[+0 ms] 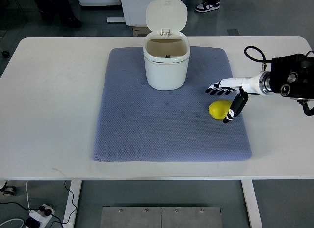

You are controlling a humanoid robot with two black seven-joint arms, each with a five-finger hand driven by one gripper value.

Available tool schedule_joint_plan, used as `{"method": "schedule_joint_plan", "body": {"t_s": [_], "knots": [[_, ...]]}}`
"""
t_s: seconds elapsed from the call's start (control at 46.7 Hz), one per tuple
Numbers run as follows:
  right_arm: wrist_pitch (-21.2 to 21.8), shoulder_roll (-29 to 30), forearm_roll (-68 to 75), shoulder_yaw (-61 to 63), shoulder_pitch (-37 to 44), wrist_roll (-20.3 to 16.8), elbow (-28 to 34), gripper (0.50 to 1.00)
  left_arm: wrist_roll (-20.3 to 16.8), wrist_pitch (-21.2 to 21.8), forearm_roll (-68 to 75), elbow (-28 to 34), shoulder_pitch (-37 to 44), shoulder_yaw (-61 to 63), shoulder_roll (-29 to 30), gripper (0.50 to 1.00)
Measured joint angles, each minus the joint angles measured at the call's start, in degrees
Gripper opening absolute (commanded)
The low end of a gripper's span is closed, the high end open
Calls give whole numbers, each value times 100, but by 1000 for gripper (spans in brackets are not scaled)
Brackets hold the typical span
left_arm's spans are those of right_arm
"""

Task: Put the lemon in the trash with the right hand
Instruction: 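Close the right hand fingers around the lemon and lift it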

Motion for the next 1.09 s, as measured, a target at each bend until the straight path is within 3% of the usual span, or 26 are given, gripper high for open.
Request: {"method": "schedule_joint_plan", "body": {"t_s": [0.814,0.986,1.093], "knots": [[2,-23,-51,-9,-176,212,-108,765,0,0,-3,0,-2,-4,0,1000],[15,-20,-51,-9,-185,235,-117,688,0,0,-2,1,-2,-5,0,1000],[44,-18,-51,-9,-185,238,-117,560,0,0,-2,1,-5,-4,0,1000]]}}
